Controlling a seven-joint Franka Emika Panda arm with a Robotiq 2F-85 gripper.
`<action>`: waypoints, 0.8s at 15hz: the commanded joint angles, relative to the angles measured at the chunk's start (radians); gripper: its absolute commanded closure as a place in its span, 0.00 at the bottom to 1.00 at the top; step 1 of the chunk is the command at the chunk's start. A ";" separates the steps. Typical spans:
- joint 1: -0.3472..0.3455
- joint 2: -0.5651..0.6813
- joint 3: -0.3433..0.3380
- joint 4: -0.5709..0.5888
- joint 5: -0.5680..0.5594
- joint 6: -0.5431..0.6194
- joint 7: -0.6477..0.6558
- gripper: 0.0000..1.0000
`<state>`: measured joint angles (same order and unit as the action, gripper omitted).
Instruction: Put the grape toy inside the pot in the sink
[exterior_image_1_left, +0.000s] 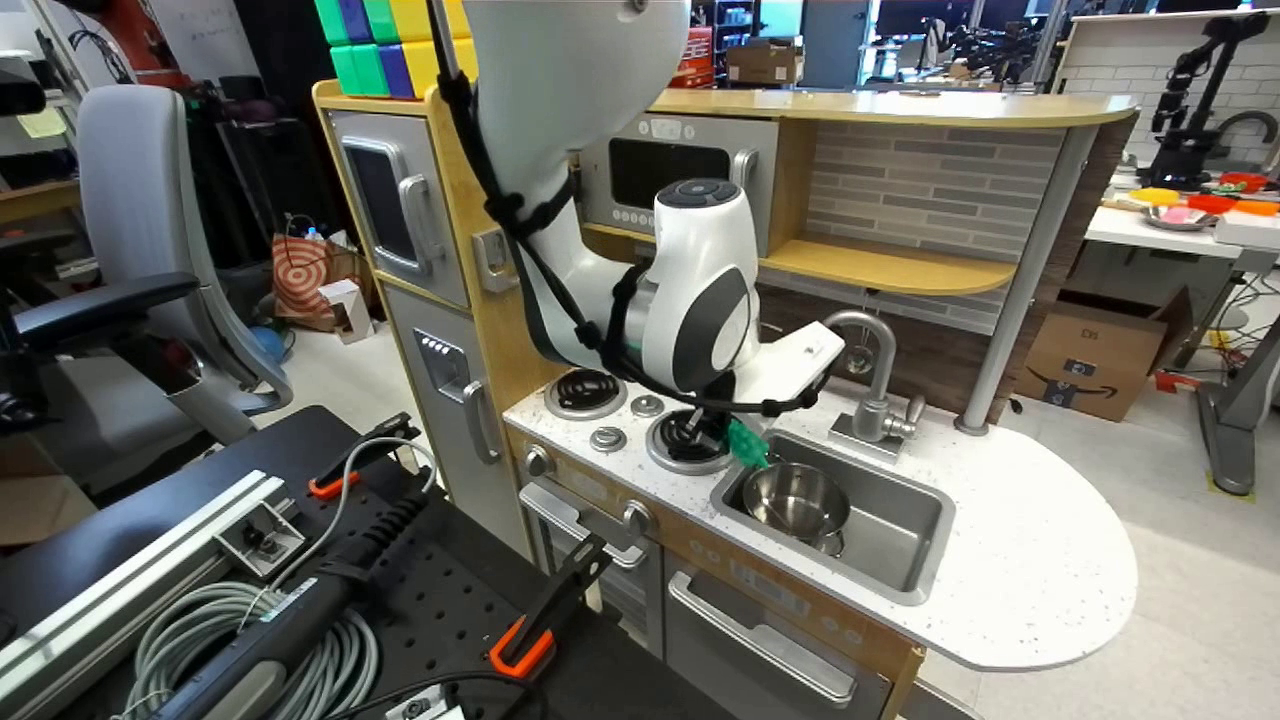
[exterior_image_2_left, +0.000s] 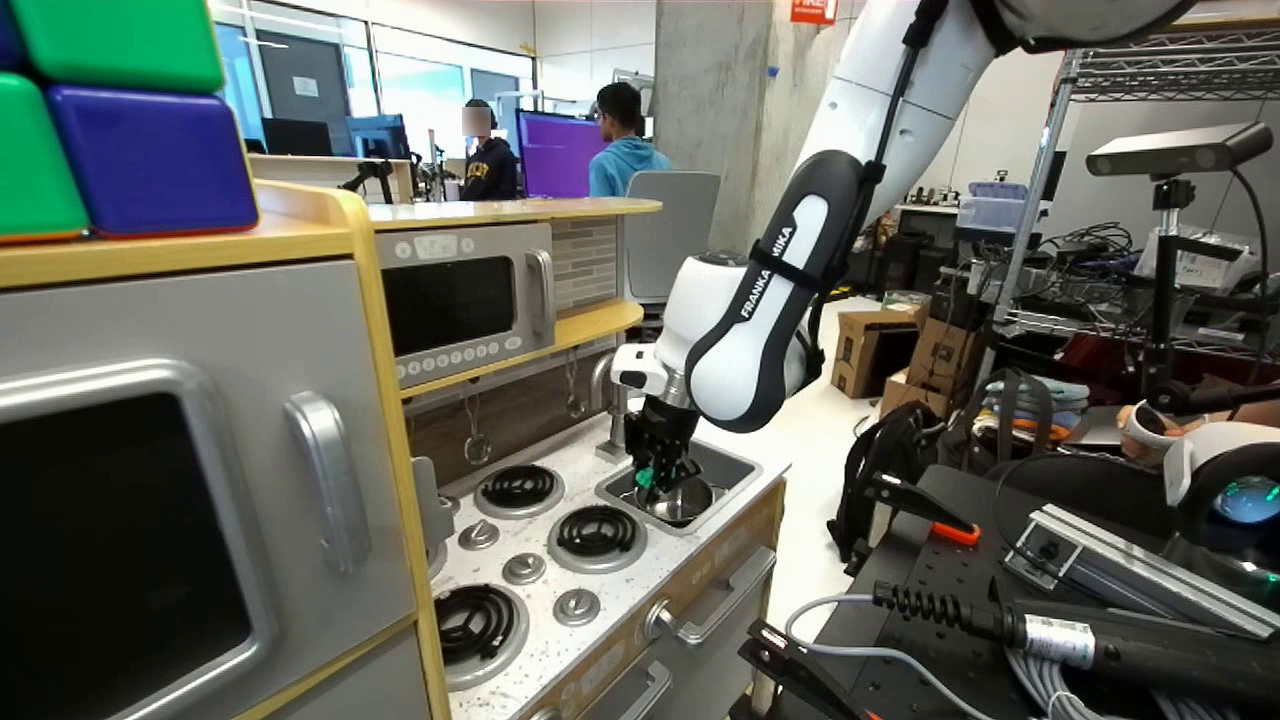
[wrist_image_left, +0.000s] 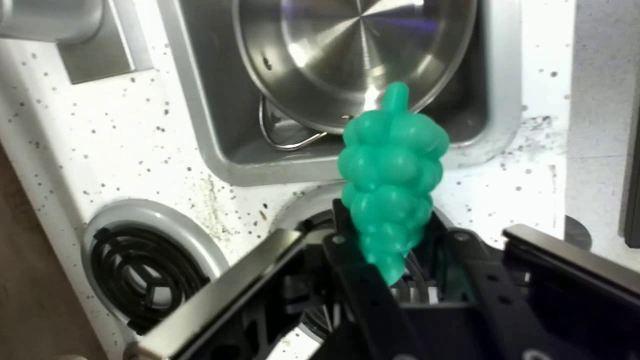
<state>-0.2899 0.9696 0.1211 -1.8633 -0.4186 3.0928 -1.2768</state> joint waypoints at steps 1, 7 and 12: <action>-0.078 0.018 0.056 -0.010 0.041 0.031 0.012 0.92; -0.170 0.035 0.087 0.045 0.099 0.020 0.051 0.92; -0.169 0.059 0.092 0.085 0.115 0.025 0.082 0.92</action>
<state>-0.4503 0.9841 0.1846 -1.8281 -0.3222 3.0936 -1.2052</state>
